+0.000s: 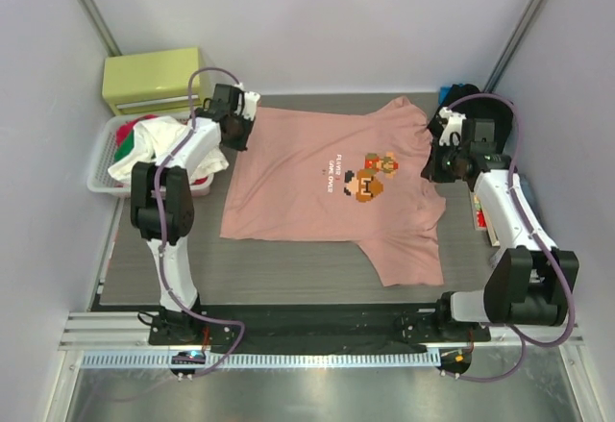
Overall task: Fold and stack the t-shirts
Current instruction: Flatten out the tshirt
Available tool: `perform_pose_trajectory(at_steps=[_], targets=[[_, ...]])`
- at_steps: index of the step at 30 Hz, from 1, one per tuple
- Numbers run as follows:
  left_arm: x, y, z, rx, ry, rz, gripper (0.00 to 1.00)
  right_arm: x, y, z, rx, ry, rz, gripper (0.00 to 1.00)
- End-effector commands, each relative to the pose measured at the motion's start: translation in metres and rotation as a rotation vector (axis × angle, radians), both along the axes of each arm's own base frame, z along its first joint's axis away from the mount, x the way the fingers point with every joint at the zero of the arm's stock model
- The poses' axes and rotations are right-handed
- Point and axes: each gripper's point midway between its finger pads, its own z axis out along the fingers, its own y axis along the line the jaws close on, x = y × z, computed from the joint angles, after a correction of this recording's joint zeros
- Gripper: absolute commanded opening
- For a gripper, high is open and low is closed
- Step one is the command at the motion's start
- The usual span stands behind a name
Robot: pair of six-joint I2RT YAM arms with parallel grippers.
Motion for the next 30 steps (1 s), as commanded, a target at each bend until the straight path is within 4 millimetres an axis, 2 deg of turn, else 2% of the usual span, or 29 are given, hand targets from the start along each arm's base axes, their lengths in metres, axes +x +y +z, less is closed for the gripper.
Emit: perform_pose_trajectory(at_steps=[1,3,4,5,8,13,15,20,23,24,25,30], targets=[[0.039,0.005,0.013,-0.04,-0.034,0.047,0.0,0.005,-0.009,0.044,-0.036,-0.132,-0.033,0.01],[0.057,0.006,0.025,-0.059,-0.077,0.066,0.0,0.006,-0.008,0.048,-0.026,-0.134,-0.032,0.01],[0.061,0.007,0.009,-0.054,-0.046,0.077,0.0,0.007,-0.008,0.051,-0.027,-0.14,-0.03,0.01],[0.073,0.008,0.018,-0.064,-0.07,0.082,0.0,0.008,-0.01,0.051,-0.037,-0.139,-0.036,0.01],[0.085,0.01,0.0,-0.094,-0.028,0.101,0.0,0.007,-0.014,0.048,-0.062,-0.13,-0.043,0.01],[0.095,0.001,-0.02,-0.137,-0.002,0.111,0.0,0.007,-0.018,0.034,-0.076,-0.099,-0.053,0.01],[0.098,-0.003,-0.036,-0.142,0.042,0.105,0.0,0.008,-0.02,0.032,-0.078,-0.1,-0.058,0.01],[0.106,-0.011,-0.04,-0.135,0.016,0.089,0.0,0.004,-0.024,0.031,-0.085,-0.109,-0.073,0.01],[0.112,-0.016,-0.039,-0.127,0.005,0.077,0.0,0.003,-0.023,0.023,-0.076,-0.09,-0.066,0.01],[0.108,-0.017,-0.056,-0.115,0.049,0.079,0.0,0.002,-0.024,0.023,-0.076,-0.091,-0.07,0.01],[0.114,-0.018,-0.05,-0.117,0.034,0.075,0.0,0.002,-0.024,0.023,-0.075,-0.091,-0.07,0.01],[0.108,-0.018,-0.066,-0.086,0.073,0.094,0.0,-0.003,-0.022,0.027,-0.061,-0.111,-0.068,0.01]])
